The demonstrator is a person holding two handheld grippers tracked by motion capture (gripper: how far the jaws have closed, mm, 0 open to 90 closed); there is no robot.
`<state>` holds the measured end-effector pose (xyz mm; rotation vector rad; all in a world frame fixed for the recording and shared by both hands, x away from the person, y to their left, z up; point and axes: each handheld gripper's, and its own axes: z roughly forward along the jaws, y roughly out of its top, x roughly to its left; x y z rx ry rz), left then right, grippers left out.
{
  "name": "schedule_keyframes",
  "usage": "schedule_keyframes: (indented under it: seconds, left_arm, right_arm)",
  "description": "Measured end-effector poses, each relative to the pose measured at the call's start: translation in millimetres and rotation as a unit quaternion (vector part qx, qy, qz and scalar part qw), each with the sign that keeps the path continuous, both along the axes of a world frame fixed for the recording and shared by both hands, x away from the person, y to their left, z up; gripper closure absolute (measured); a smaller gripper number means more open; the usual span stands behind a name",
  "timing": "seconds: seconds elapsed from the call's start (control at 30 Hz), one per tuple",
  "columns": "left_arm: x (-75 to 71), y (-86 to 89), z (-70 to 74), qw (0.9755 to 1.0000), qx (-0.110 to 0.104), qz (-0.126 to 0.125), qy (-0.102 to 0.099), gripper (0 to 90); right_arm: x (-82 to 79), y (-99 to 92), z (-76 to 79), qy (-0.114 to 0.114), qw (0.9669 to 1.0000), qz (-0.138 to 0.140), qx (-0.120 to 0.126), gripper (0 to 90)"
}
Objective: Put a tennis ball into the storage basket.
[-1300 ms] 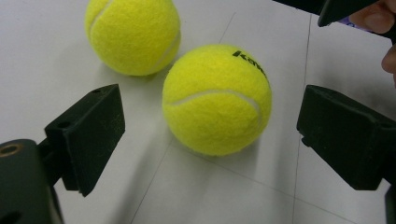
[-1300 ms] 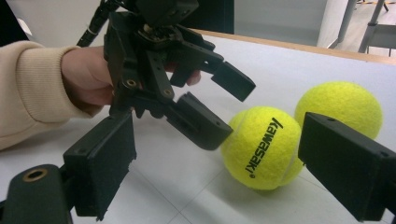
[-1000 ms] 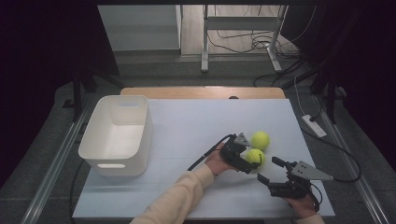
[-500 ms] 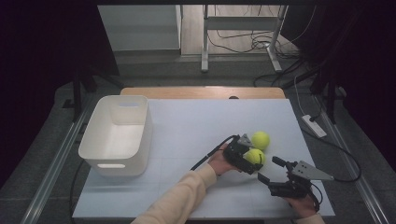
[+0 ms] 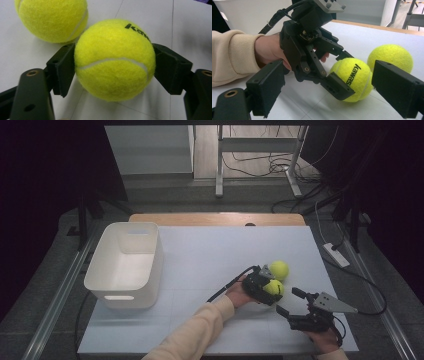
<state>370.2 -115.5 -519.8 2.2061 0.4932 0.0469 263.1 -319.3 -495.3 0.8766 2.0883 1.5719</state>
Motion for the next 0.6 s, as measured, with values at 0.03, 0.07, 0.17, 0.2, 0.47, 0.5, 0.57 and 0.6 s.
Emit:
schedule_keyframes:
  seconds: [0.03, 0.07, 0.17, 0.2, 0.47, 0.5, 0.57, 0.6]
  left_arm:
    - [-0.3, -0.2, 0.2, 1.0, 0.001, -0.001, -0.001, 26.3]
    - [-0.4, 0.0, 0.5, 1.0, 0.002, -0.001, -0.001, 26.7]
    - [-0.7, 1.4, 1.5, 1.0, 0.006, -0.006, -0.004, 27.2]
    - [-0.7, 2.0, 1.7, 1.0, 0.006, -0.008, -0.002, 27.3]
    - [-1.3, 7.8, 5.9, 1.0, -0.002, -0.009, 0.001, 27.4]
    - [-1.6, 9.1, 7.0, 1.0, -0.002, -0.007, 0.0, 27.4]
    - [-2.1, 11.3, 8.7, 1.0, -0.006, -0.004, 0.001, 27.4]
    - [-2.1, 12.9, 9.6, 1.0, -0.007, -0.004, 0.001, 27.4]
  right_arm:
    - [-0.2, 0.1, 0.1, 0.0, 1.0, 0.0, 0.0, 11.3]
    - [-0.1, 0.1, 0.0, 0.0, 1.0, 0.0, 0.0, 11.3]
    - [-0.1, 0.0, 0.0, -0.001, 1.0, -0.001, 0.0, 11.3]
    - [-0.1, 0.0, 0.1, 0.0, 1.0, -0.001, 0.0, 11.3]
    - [-0.2, -0.5, 0.1, -0.001, 1.0, -0.002, 0.001, 11.3]
    - [-0.3, -0.6, 0.1, -0.002, 1.0, -0.002, 0.001, 11.3]
    - [-0.6, -0.7, 0.0, -0.001, 1.0, -0.003, 0.0, 11.3]
    - [-0.6, -0.7, -0.1, -0.001, 1.0, -0.003, 0.0, 11.3]
